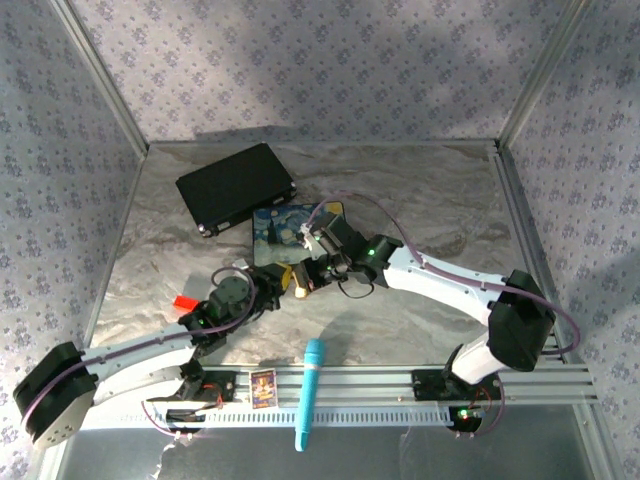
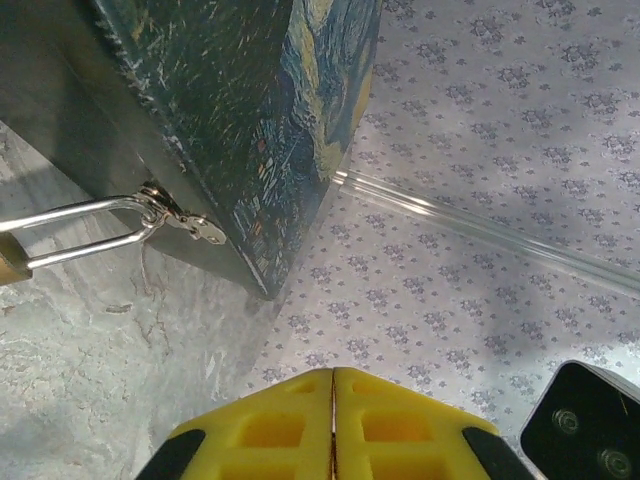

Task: Unlock a padlock with a key

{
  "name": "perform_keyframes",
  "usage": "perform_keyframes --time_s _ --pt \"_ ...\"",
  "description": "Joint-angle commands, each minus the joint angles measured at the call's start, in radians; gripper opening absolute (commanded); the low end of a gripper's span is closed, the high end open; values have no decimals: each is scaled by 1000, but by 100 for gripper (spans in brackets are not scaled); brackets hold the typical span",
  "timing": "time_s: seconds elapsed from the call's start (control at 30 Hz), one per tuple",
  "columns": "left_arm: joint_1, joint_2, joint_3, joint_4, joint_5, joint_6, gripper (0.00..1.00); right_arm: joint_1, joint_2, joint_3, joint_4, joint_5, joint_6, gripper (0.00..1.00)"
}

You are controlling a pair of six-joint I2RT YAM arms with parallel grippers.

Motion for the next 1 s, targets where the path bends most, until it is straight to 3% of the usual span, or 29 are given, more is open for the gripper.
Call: perform_keyframes --time_s 0.0,0.07,0.1,0.17,0.23,0.27,0.47,0.57,0.67,0.97 --pt "4 -33 5 -68 -23 29 2 -11 -30 3 -22 3 -15 0" --pt "5 -55 22 -110 -37 68 0 -20 -40 -16 15 -37 -1 5" --pt "3 -64 31 -127 -43 93 0 -30 -46 -28 41 -65 9 14" --pt "4 -82 56 -137 -57 177 0 -69 -70 -72 143 -177 48 49" --pt "4 -95 83 -137 -63 275 0 -107 -106 -118 260 -273 98 67" --pt "5 -102 96 -133 -65 338 0 -124 -121 -135 319 -324 127 70" --pt "5 -99 122 60 -18 578 0 -183 -164 -206 628 -460 309 71" --pt "5 -81 135 139 21 634 0 -184 -152 -216 736 -505 360 64" --pt "6 -60 135 195 32 636 0 -186 -152 -231 771 -515 377 52" --pt "6 -48 144 238 31 648 0 -198 -162 -290 761 -495 369 50"
